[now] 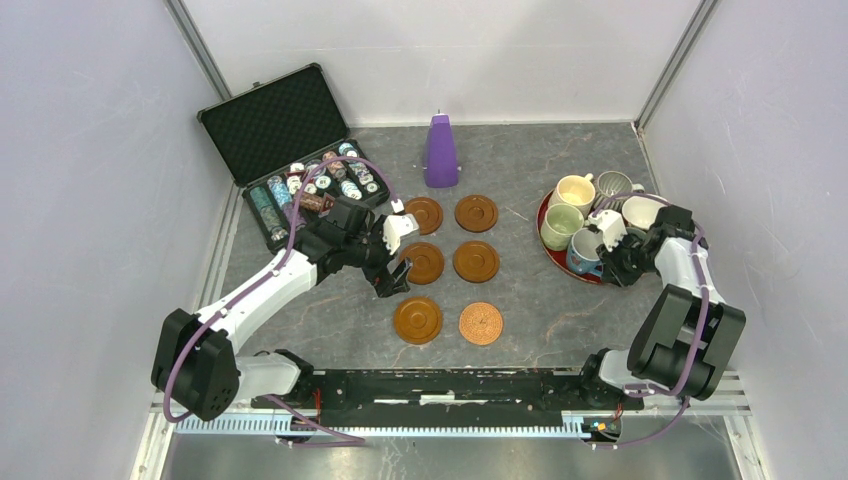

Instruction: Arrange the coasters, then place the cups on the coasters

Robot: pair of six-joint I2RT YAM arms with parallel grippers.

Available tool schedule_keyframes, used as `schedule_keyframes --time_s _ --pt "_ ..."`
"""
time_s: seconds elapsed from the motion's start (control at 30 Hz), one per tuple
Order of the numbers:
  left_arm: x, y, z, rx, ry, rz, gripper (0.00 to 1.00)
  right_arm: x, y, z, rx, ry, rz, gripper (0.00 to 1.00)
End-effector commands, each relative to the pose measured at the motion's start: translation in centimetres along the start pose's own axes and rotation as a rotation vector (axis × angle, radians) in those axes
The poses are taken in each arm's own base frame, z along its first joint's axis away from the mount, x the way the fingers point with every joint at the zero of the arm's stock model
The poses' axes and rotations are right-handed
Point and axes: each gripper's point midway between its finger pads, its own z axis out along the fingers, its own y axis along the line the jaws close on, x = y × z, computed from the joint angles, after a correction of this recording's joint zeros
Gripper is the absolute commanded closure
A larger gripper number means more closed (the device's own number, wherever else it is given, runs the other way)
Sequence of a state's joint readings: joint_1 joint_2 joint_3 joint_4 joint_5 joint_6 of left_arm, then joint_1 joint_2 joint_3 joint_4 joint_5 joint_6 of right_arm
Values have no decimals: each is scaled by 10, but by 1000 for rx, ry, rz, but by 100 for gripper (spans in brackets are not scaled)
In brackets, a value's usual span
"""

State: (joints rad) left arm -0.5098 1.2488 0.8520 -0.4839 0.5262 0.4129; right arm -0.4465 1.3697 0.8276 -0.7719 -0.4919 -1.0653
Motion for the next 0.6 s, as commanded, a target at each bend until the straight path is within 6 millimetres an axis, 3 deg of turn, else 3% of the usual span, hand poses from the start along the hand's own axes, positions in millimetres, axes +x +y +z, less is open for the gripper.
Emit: schedule_keyframes --time_s 0.0,0.1,0.3,0.57 --pt "-16 7 -4 -26 -44 -10 3 -13 -2 -8 23 -42 -32 94" --pt "-17 7 -4 -28 -47 -11 3 -13 3 -18 21 -43 -44 100" --pt "-21 7 -5 -29 -56 -16 3 -22 6 -49 39 -84 -46 100" --pt "-35 12 -20 -65 -105 -37 0 -56 24 -79 -22 -171 -83 100"
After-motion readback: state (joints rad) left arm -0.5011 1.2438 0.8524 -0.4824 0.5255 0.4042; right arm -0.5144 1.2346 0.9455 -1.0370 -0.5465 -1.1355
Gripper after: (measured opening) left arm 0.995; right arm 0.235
